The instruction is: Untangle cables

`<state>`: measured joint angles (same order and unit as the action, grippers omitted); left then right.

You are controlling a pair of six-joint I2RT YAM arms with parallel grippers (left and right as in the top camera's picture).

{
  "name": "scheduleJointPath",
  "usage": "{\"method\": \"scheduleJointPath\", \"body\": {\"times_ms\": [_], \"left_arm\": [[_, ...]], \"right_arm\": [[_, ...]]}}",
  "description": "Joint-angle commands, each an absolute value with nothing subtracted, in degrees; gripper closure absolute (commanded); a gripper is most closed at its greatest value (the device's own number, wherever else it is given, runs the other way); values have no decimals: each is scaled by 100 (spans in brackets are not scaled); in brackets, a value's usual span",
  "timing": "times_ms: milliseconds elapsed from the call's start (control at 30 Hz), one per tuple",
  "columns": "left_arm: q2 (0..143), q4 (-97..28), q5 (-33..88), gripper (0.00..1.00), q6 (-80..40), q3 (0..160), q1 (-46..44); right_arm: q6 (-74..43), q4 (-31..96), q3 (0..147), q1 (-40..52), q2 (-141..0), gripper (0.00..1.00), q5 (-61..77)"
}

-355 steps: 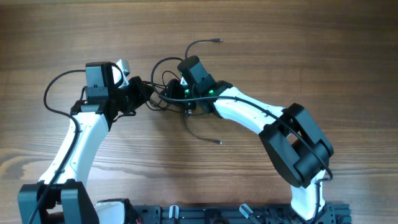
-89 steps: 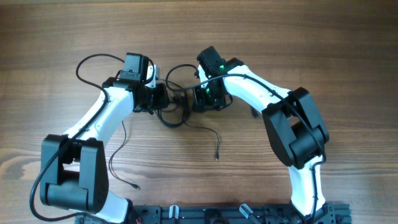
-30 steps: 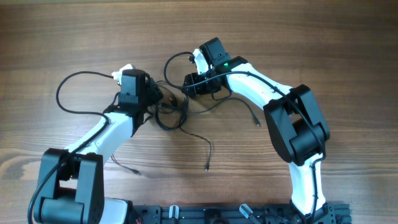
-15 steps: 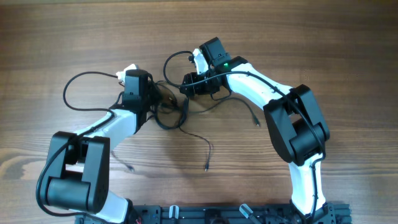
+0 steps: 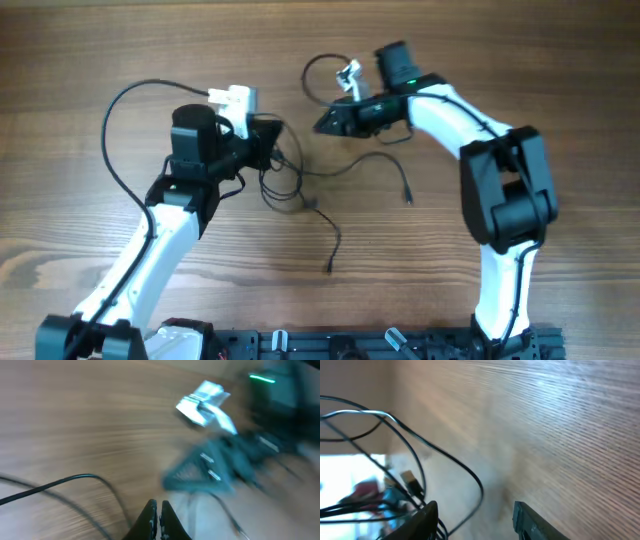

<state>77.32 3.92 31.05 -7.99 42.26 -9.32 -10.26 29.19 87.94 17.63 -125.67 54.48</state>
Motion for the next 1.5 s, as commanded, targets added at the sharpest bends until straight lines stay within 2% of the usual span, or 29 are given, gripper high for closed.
{"method": "scheduleJointPath", "body": {"times_ms": [0, 133, 400, 567, 767, 1000, 1033, 1067, 1100, 1133, 1167, 1267, 1467], "left_arm": [[7679, 685, 6123, 96, 283, 4244, -633], [7769, 1214, 7981, 96, 226, 4244, -187], [7771, 1070, 8053, 96, 213, 4244, 19], [7780, 941, 8055, 96, 213, 4241, 16], [7780, 947, 8128, 96, 215, 4241, 12], [7780, 943, 8506, 96, 215, 4241, 12], [7780, 943, 8506, 96, 213, 4241, 12], [7780, 943, 8506, 96, 213, 4241, 12], [7780, 943, 8506, 96, 213, 4241, 12], [7780, 939, 8503, 96, 213, 4241, 12], [7780, 921, 8503, 96, 213, 4241, 14], [7780, 674, 8337, 96, 215, 4241, 30], [7780, -283, 6860, 96, 217, 4241, 30]], "right_arm": [[-200, 3052, 8814, 1603, -12298, 50, 6917], [867, 3382, 8812, 1708, -12298, 49, 7603], [1809, 3468, 8812, 2062, -12298, 44, 9041], [1793, 3352, 8812, 2071, -12298, 37, 9056], [1706, 3352, 8812, 2453, -12300, 36, 8683], [871, 3022, 8812, 3046, -12300, 37, 7730], [626, 2886, 8812, 3109, -12300, 39, 7546], [392, 2781, 8812, 3144, -12300, 46, 7284], [-45, 2685, 8812, 3173, -12300, 71, 6622], [-425, 2679, 8812, 3170, -12300, 91, 5889], [-617, 2698, 8812, 3166, -12300, 96, 5448], [-1210, 3020, 8812, 2976, -12300, 96, 3645], [-1197, 3846, 8812, 2198, -12300, 96, 2707]]}}
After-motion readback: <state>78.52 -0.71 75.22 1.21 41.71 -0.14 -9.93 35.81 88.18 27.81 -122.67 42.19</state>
